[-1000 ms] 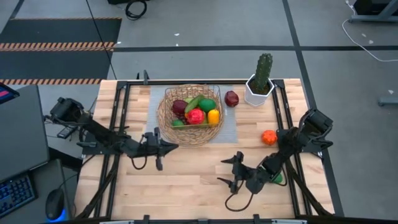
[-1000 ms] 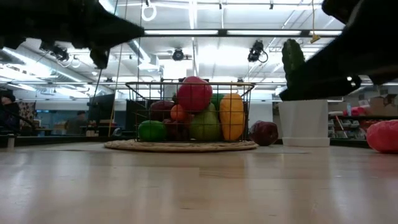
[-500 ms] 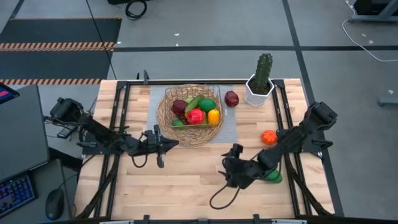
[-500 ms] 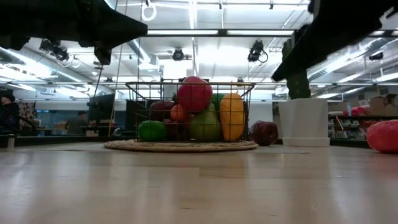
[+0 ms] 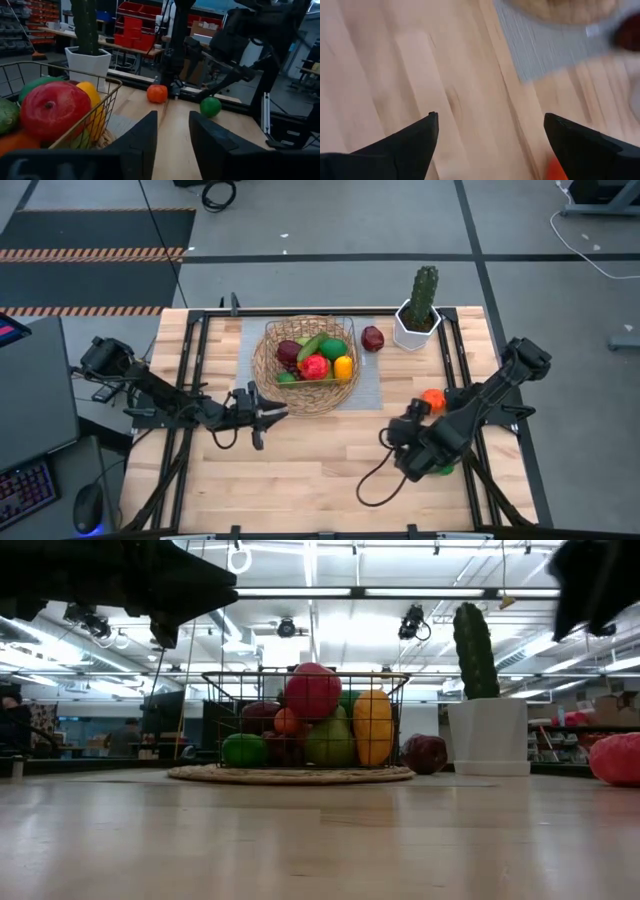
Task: Build produce basket
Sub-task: Put the green lime into the gold wire basket
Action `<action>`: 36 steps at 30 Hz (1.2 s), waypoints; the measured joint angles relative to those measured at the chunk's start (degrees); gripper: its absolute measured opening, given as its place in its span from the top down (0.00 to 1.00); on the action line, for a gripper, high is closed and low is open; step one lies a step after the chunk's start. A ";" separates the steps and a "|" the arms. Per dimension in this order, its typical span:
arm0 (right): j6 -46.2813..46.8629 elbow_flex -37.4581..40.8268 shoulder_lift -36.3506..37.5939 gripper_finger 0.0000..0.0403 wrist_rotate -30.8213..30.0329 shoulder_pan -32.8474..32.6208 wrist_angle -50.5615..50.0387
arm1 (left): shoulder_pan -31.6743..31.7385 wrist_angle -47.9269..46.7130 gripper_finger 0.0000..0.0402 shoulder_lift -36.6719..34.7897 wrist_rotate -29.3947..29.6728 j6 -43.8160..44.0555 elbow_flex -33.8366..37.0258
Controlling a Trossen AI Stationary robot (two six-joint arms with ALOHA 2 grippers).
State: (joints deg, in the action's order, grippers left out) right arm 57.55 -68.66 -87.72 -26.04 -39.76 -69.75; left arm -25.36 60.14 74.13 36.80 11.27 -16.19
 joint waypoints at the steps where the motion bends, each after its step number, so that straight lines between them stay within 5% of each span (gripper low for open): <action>1: 1.68 0.00 -0.16 0.07 1.20 -0.71 -1.91 | 0.00 -0.01 0.68 0.00 0.01 0.04 0.00; 15: 17.02 0.07 -0.14 0.01 18.45 -10.87 -4.46 | 0.00 -0.02 0.56 0.02 0.01 0.11 0.00; 36: 25.05 1.95 -1.32 0.01 12.17 -23.59 -4.82 | 0.00 -0.02 0.56 0.02 0.00 1.31 -0.02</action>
State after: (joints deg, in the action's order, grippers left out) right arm 82.60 -66.71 -89.03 -13.87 -63.35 -74.56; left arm -25.36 60.12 74.15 36.80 12.58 -16.21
